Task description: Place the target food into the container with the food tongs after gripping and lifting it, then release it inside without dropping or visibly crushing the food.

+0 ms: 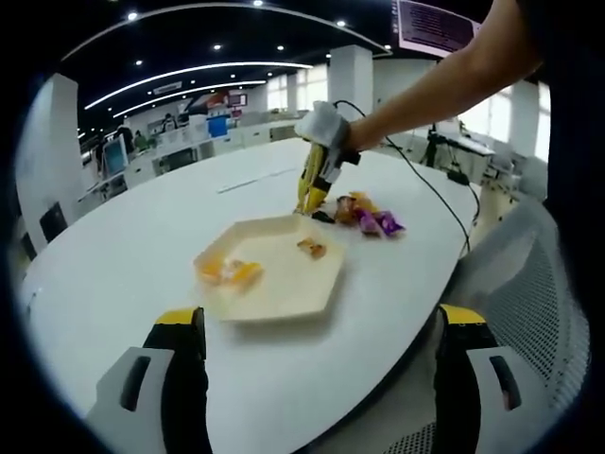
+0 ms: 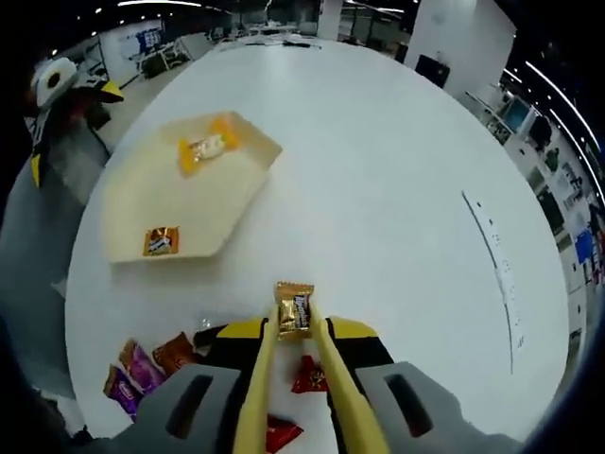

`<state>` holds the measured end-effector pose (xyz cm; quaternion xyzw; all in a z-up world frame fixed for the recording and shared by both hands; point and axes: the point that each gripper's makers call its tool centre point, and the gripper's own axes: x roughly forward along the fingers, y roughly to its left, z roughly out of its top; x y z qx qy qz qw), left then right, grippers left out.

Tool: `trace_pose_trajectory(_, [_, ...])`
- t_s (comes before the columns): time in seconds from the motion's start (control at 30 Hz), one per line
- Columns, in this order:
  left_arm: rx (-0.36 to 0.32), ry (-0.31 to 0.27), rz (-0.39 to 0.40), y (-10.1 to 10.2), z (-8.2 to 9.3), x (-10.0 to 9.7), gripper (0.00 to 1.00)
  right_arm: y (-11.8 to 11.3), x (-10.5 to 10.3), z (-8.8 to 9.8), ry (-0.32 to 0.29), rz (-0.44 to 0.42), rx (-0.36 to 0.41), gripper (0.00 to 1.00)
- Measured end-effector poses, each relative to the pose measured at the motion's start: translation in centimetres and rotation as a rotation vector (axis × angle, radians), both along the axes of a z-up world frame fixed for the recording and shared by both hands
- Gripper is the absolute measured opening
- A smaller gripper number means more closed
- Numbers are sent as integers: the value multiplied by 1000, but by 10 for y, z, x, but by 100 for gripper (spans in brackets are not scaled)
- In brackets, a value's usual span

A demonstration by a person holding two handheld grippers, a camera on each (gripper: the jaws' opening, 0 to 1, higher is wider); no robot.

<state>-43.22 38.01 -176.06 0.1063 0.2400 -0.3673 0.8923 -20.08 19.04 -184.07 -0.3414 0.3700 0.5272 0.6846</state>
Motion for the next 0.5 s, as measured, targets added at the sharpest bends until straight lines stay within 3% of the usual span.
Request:
trace_pose_trajectory(0.3, [-2, -5, 11, 2, 1, 2, 97, -3, -2, 2, 27, -41, 0, 21])
trace_pose_trajectory(0.5, [-2, -6, 9, 1, 1, 1, 97, -3, 0, 16, 34, -69, 17, 22])
